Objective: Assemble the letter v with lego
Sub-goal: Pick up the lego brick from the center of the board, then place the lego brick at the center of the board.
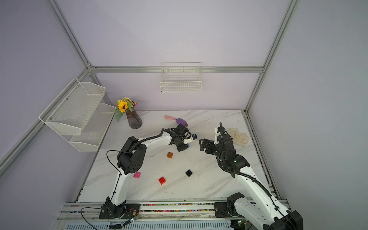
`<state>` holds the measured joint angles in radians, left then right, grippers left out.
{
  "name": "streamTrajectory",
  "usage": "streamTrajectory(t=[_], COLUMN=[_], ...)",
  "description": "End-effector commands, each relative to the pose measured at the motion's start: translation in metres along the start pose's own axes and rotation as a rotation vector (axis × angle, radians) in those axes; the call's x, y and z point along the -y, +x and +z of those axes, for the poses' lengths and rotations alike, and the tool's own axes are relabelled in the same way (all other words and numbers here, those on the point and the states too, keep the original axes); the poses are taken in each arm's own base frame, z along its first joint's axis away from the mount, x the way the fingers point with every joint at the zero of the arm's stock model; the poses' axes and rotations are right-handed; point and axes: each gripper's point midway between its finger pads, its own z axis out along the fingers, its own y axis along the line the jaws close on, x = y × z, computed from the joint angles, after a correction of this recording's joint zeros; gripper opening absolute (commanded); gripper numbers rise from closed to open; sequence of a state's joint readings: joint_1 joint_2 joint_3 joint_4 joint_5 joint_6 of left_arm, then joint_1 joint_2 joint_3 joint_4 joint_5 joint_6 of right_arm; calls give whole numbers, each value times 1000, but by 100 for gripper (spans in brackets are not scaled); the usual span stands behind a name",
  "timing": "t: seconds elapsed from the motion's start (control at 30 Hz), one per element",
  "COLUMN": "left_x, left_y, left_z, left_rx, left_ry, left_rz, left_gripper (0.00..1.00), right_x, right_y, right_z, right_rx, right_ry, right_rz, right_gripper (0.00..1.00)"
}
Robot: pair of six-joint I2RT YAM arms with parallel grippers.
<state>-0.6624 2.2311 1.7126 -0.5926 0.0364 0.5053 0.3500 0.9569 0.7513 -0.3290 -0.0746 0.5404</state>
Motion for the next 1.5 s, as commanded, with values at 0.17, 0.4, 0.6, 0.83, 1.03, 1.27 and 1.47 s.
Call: streamTrajectory(t=[0.17, 0.4, 0.6, 0.83, 1.03, 1.27, 1.47], left_x=[-73, -80, -67, -54, -51, -74, -100], left_y=[65, 85, 94, 96, 93, 81, 61], left_z=[9, -5, -15, -31, -32, -48, -81], left_rx=[-109, -132, -158, -133, -126, -80, 34], left_ry=[-68, -79, -55, -31, -12, -120, -216], left_rz=[-266, -319, -363, -412, -437, -534, -661], left_gripper=[37, 37, 36, 36, 43, 79, 100], right_x=[-7, -15, -19, -22, -22, -26, -28], right_y=[7, 4, 3, 1, 6, 18, 27], right_z=[18, 27, 36, 42, 48, 62, 65], right_rx=[-44, -60, -75, -84, -105, -160, -162], right_ry=[-42, -72, -85, -94, -98, -141, -194], right_rz=[3, 1, -1, -2, 1, -14, -12], right_gripper=[97, 97, 97, 97, 97, 97, 97])
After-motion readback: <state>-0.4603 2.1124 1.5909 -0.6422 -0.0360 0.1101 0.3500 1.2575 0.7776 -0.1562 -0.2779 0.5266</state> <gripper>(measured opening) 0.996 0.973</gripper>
